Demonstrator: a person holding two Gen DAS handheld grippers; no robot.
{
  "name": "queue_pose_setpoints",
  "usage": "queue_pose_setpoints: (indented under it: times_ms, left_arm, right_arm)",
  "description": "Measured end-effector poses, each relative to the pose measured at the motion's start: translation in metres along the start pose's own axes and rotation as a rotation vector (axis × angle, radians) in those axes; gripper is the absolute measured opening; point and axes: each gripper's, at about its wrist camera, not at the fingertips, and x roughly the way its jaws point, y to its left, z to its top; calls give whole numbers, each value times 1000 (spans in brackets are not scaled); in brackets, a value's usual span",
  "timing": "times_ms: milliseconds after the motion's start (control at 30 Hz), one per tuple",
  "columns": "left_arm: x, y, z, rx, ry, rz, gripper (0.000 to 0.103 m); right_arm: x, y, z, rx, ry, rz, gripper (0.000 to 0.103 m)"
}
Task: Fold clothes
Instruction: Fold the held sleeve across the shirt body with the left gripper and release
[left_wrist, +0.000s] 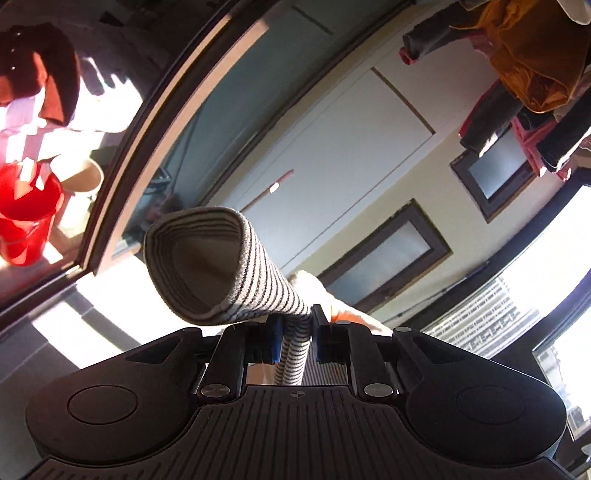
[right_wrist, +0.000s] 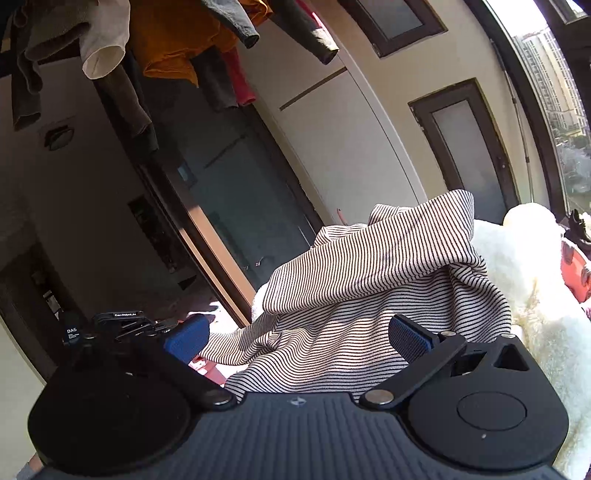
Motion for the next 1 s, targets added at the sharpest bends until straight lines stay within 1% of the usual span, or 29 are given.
queue_pose_setpoints:
  times_ms: [67, 200, 267, 400, 467, 567, 633, 767, 1000]
  left_arm:
    - [-6, -37, 3, 74, -18, -15, 16]
    - [-15, -107, 2, 187, -48, -87, 16]
    - [-18, -139, -2, 238, -58, -124, 16]
    - [-11, -195, -12, 287, -31, -200, 16]
    - [-1, -219, -20, 326, -17, -219, 16]
    - [14, -248, -39, 401, 10, -239, 16]
    - [24, -262, -51, 432, 33, -255, 16]
    - [45, -288, -79, 462, 98, -290, 16]
    - [84, -327, -126, 500, 185, -308, 16]
  right_arm:
    - [0, -8, -1, 27, 7, 7, 103]
    - [0, -27, -5, 76, 31, 42, 103]
    - [-1, -36, -6, 84, 33, 43, 103]
    - [-3, -51, -6, 84, 33, 38, 103]
    - [-3, -58, -6, 81, 33, 39, 103]
    - [-2, -64, -5, 78, 34, 39, 103]
    - [-3, -68, -6, 77, 36, 36, 103]
    - [-6, -75, -9, 70, 46, 30, 103]
    - [-16, -83, -13, 80, 54, 15, 103]
